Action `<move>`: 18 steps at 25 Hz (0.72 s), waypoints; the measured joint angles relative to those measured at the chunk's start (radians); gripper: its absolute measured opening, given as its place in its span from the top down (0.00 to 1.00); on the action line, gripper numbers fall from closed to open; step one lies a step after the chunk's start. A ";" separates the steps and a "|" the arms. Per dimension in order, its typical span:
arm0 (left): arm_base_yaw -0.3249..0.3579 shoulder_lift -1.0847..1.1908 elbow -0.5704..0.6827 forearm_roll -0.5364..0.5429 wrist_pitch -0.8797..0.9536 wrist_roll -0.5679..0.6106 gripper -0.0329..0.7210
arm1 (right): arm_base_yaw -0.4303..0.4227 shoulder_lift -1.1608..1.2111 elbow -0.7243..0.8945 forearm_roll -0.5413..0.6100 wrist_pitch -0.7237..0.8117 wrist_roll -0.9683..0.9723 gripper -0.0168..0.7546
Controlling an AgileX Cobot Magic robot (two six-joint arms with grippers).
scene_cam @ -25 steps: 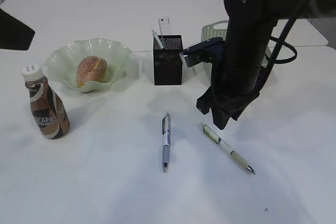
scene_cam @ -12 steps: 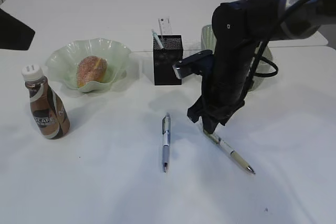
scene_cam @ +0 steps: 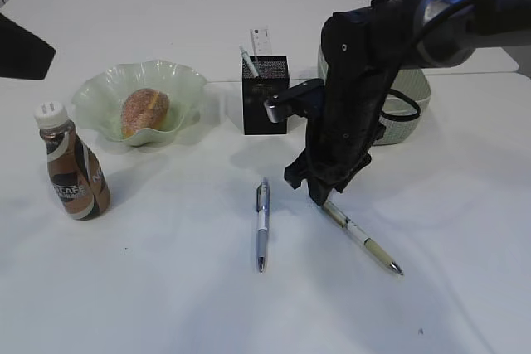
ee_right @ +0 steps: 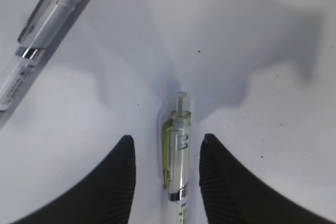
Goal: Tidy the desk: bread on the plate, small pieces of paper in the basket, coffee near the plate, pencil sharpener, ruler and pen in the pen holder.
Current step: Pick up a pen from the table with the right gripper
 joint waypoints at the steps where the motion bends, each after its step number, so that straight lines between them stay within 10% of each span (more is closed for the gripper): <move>1: 0.000 0.000 0.000 0.000 0.000 0.000 0.51 | 0.000 0.019 -0.014 0.000 0.008 0.000 0.55; 18: 0.000 0.000 0.000 0.000 0.000 0.000 0.51 | 0.000 0.055 -0.028 -0.002 0.092 0.000 0.55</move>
